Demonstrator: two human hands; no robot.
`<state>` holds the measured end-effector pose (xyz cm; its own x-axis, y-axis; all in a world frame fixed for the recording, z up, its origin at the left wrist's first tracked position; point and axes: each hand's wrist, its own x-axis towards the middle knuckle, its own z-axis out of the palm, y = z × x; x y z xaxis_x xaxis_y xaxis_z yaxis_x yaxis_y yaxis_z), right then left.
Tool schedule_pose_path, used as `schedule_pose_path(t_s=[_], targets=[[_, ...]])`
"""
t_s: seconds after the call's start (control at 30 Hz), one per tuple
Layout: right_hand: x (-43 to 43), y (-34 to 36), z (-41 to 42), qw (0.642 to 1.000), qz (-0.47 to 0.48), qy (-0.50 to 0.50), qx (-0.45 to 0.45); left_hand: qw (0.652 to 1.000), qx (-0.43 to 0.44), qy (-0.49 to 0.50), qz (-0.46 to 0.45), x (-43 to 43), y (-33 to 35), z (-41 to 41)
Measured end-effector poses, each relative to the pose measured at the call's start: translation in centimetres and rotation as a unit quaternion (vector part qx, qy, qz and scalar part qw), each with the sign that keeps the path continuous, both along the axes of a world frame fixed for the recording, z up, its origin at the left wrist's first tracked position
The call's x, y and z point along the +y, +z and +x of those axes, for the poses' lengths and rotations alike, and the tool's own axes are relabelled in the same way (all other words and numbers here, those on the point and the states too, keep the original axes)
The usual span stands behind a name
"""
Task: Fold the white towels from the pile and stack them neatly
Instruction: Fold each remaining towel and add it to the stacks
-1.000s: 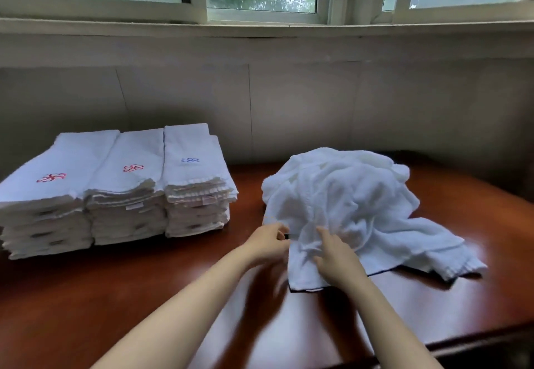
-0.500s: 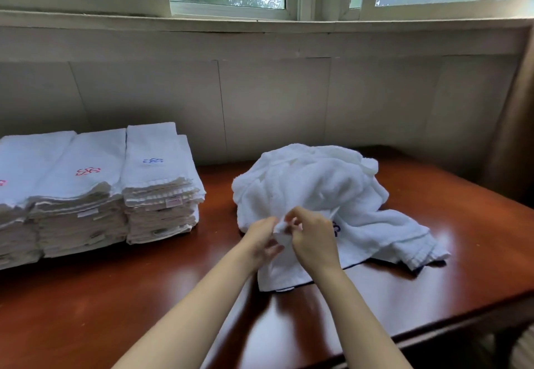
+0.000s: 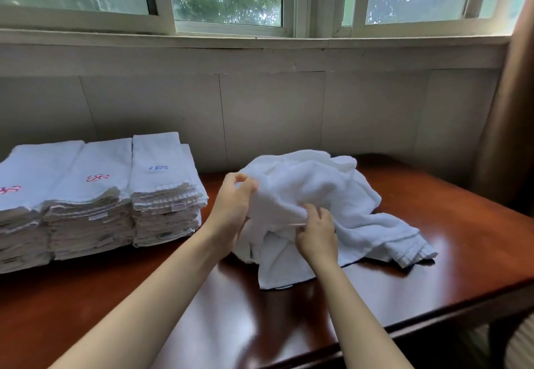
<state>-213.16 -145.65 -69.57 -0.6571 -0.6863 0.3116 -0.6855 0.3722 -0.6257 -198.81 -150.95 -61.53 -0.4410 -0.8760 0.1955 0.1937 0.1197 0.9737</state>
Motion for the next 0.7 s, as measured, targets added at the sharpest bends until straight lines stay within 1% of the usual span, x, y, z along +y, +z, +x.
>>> schedule_pose_path(t_s=[0.03, 0.1, 0.13, 0.17, 0.2, 0.23, 0.3, 0.33, 0.37, 0.4, 0.47, 0.53, 0.57, 0.6, 0.67, 0.7], targets=[[0.1, 0.2, -0.2, 1.000, -0.008, -0.016, -0.013, 1.000, 0.005, 0.008, 0.002, -0.1, 0.0, 0.3], [0.2, 0.5, -0.3, 0.999, -0.018, -0.044, 0.010, 0.999, 0.044, -0.016, -0.005, -0.3, -0.2, 0.9], [0.2, 0.5, -0.3, 0.998, -0.025, -0.056, 0.031, 0.997, 0.051, -0.040, -0.036, -0.4, -0.4, 1.1], [0.2, 0.5, -0.3, 0.996, -0.038, -0.066, 0.040, 0.994, 0.037, -0.065, -0.081, -0.6, -0.5, 1.3], [0.2, 0.6, -0.3, 0.996, -0.054, -0.070, 0.032, 0.989, -0.001, -0.075, -0.131, -0.7, -0.6, 1.5], [0.2, 0.6, -0.3, 0.995, -0.070, -0.066, 0.014, 0.979, -0.061, -0.063, -0.185, -0.9, -0.5, 1.6], [0.5, 0.8, -0.3, 0.993, -0.109, -0.050, -0.023, 0.941, -0.207, -0.006, -0.268, -1.4, -0.5, 1.3], [0.6, 1.1, -0.3, 0.990, -0.133, -0.042, -0.029, 0.920, -0.266, 0.012, -0.288, -1.7, -0.8, 1.1], [0.7, 1.4, -0.2, 0.986, -0.159, -0.033, -0.024, 0.904, -0.308, 0.029, -0.295, -1.8, -1.1, 0.8], [0.9, 1.7, 0.1, 0.982, -0.187, -0.020, -0.010, 0.895, -0.332, 0.051, -0.292, -1.9, -1.5, 0.4], [1.2, 2.2, 0.9, 0.972, -0.231, 0.023, 0.023, 0.887, -0.351, 0.105, -0.281, -2.4, -2.2, -0.1], [1.2, 2.1, 1.5, 0.966, -0.239, 0.084, 0.052, 0.857, -0.392, 0.136, -0.307, -2.9, -2.8, -0.3], [1.2, 1.9, 1.7, 0.967, -0.218, 0.118, 0.059, 0.846, -0.406, 0.127, -0.322, -3.3, -3.2, -0.2], [1.2, 1.7, 1.8, 0.971, -0.176, 0.154, 0.056, 0.848, -0.417, 0.106, -0.308, -3.6, -3.8, 0.1], [1.3, 1.1, 1.6, 0.975, -0.030, 0.216, 0.040, 0.850, -0.468, 0.043, -0.239, -4.1, -5.6, 1.4], [1.4, 0.8, 1.4, 0.968, 0.055, 0.237, 0.057, 0.840, -0.498, 0.017, -0.213, -4.2, -6.6, 2.2]])
